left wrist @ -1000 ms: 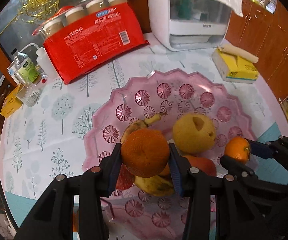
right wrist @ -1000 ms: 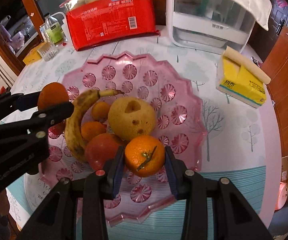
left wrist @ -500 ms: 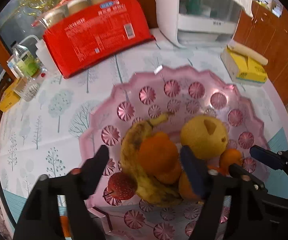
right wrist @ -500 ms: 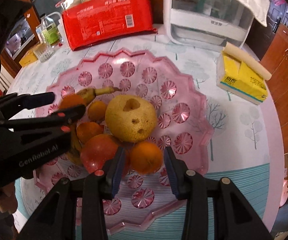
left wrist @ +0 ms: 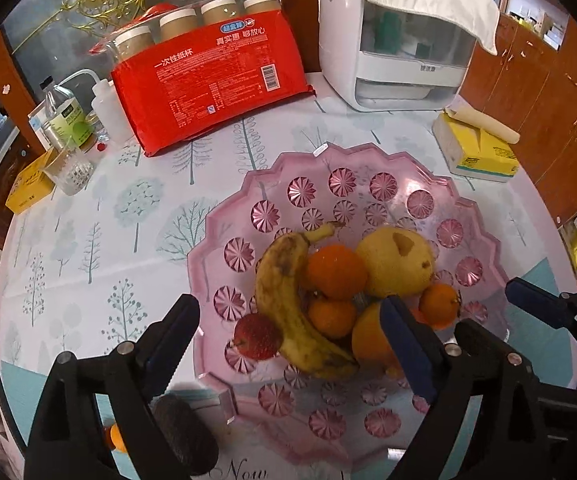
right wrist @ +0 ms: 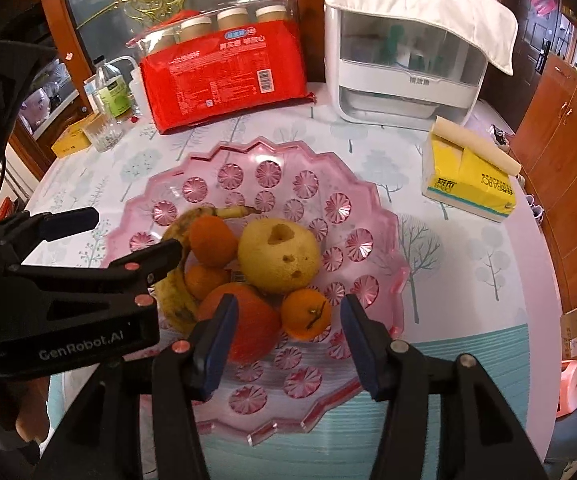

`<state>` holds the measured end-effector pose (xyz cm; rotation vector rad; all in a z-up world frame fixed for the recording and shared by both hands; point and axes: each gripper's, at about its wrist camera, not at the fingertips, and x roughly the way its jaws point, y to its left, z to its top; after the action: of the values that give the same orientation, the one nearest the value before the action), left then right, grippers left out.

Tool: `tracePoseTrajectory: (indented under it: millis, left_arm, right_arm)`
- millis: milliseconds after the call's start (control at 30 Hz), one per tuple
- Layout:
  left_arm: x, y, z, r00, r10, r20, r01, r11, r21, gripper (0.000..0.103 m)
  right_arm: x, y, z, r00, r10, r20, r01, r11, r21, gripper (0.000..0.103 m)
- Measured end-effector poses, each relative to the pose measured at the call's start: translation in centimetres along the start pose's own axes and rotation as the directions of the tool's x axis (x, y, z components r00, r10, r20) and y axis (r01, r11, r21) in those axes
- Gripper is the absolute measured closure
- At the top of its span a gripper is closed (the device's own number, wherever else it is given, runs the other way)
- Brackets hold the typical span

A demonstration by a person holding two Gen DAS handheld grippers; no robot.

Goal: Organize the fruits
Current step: 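Withdraw both tools from the bowl toward the avocado and small fruits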

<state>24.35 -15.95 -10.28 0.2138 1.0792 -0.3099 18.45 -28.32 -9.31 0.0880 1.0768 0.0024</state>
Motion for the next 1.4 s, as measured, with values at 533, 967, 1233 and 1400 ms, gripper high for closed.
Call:
tracePoseTrajectory:
  millis: [533,967,1233,1400]
  left_arm:
    - [-5.3,2.7,-3.4,1.0,-0.006,0.03,0.008,0.999,-0.048,0.012]
    - [-12.9,8.4,-6.8,0.993,0.024,0.119,-0.014,0.996,-0.085,0.012]
    - [-16.0,12.0,-9.0,0.989,0.047,0.141,-0.034,0.995,-0.093,0.012]
    - [-17.4,14.7,-10.8,0.987,0.05,0.151,-0.036,0.995,-0.093,0.012]
  right_arm:
    - [-4.0,2.0,-2.1,0.999,-0.022,0.029,0.021,1.0,0.006,0.049]
    - [-7.8,4.9,-3.5,0.996,-0.044,0.074,0.04,0.997,0.06,0.049]
    - [-10.0,7.7,-3.8,0.992,-0.032,0.12,0.02,0.995,0.096,0.049]
    - [-11.1,10.4,-3.7,0.988,-0.02,0.153,0.006,0.995,0.096,0.049]
